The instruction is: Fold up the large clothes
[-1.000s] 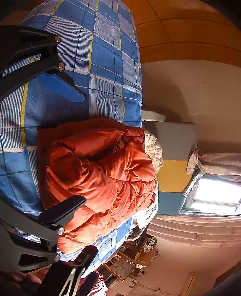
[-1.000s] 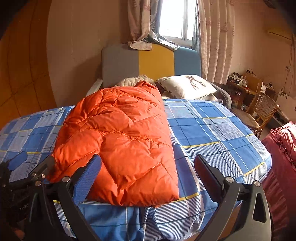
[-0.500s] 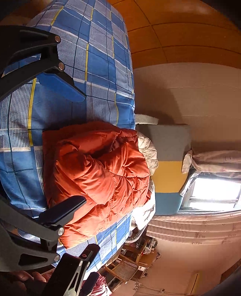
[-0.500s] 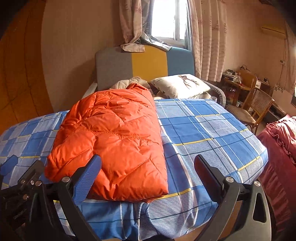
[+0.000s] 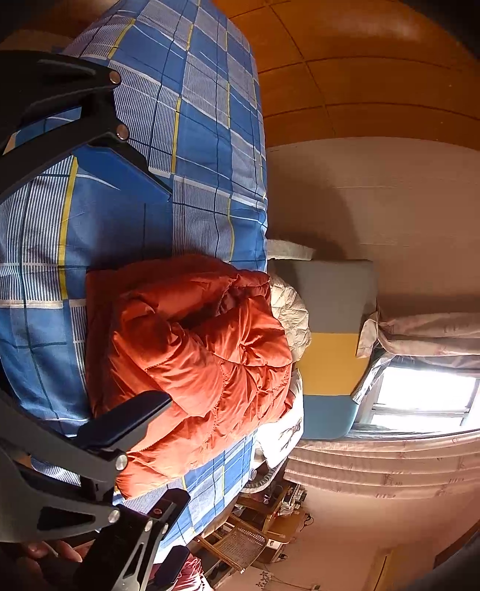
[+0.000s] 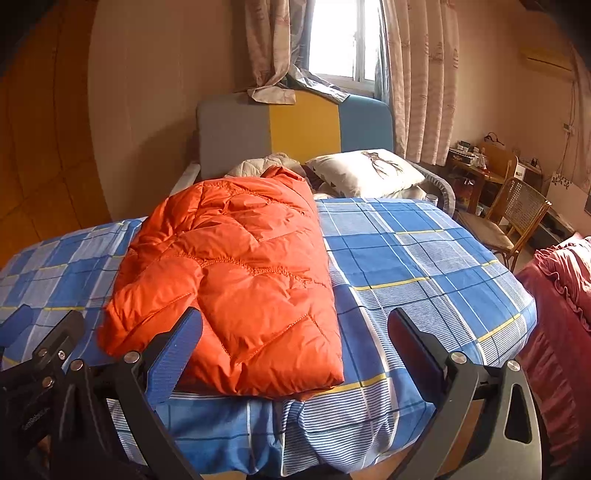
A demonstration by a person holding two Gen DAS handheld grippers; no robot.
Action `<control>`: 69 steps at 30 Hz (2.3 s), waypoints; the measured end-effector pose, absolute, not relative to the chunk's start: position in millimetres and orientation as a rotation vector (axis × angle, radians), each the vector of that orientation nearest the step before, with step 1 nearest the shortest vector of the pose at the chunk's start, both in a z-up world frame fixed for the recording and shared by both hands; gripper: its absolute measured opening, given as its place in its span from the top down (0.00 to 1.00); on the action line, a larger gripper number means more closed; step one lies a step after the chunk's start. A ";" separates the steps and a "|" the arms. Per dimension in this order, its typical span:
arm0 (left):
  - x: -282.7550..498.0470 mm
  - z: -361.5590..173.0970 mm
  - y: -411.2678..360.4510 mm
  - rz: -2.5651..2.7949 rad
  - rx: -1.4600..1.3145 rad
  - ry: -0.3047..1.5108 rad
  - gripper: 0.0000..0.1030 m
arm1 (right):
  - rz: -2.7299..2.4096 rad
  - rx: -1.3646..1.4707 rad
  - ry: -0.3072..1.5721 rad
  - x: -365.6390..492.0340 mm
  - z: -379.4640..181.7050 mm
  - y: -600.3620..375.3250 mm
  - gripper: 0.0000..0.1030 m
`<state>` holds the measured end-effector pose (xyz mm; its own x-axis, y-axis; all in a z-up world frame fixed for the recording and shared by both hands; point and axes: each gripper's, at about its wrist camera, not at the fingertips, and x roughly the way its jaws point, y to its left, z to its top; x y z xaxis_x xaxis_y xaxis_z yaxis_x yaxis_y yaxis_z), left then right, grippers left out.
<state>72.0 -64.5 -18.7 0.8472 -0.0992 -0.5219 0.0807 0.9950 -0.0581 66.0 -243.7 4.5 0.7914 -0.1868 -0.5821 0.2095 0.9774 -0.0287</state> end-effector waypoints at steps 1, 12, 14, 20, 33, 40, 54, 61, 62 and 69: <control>71.6 -18.9 -64.6 -0.089 -0.032 0.550 0.02 | -0.211 0.035 0.620 65.3 5.0 -242.6 0.03; 66.5 -15.0 -65.3 -0.073 -0.020 0.536 0.02 | -0.185 0.029 0.604 57.7 8.3 -241.6 0.03; 66.5 -14.4 -65.1 -0.074 -0.019 0.536 0.02 | -0.183 0.034 0.604 56.9 9.0 -242.5 0.03; 64.3 -12.5 -64.3 -0.068 -0.020 0.530 0.02 | -0.187 0.031 0.602 57.5 9.9 -242.9 0.03; 59.9 -12.0 -59.2 -0.064 -0.024 0.528 0.02 | -0.181 0.011 0.593 55.2 11.7 -240.0 0.03; 60.5 -11.9 -55.5 -0.058 -0.031 0.534 0.02 | -0.177 0.004 0.587 55.9 13.7 -239.4 0.03; 58.3 -8.1 -51.8 -0.065 -0.041 0.525 0.02 | -0.166 -0.010 0.591 57.9 12.5 -234.3 0.03; 58.2 -8.4 -48.9 -0.068 -0.052 0.521 0.02 | -0.156 -0.019 0.601 59.7 10.3 -229.8 0.03; 58.1 -8.3 -48.7 -0.067 -0.055 0.519 0.02 | -0.155 -0.019 0.602 59.9 9.9 -229.6 0.03; 62.7 -12.9 -45.0 -0.053 -0.066 0.537 0.05 | -0.159 -0.027 0.620 63.6 4.6 -228.2 0.03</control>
<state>62.7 -45.0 -12.9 0.8580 -0.0676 -0.5091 0.0333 0.9965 -0.0763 63.6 -228.2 4.6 0.8022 -0.1565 -0.5762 0.1401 0.9874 -0.0730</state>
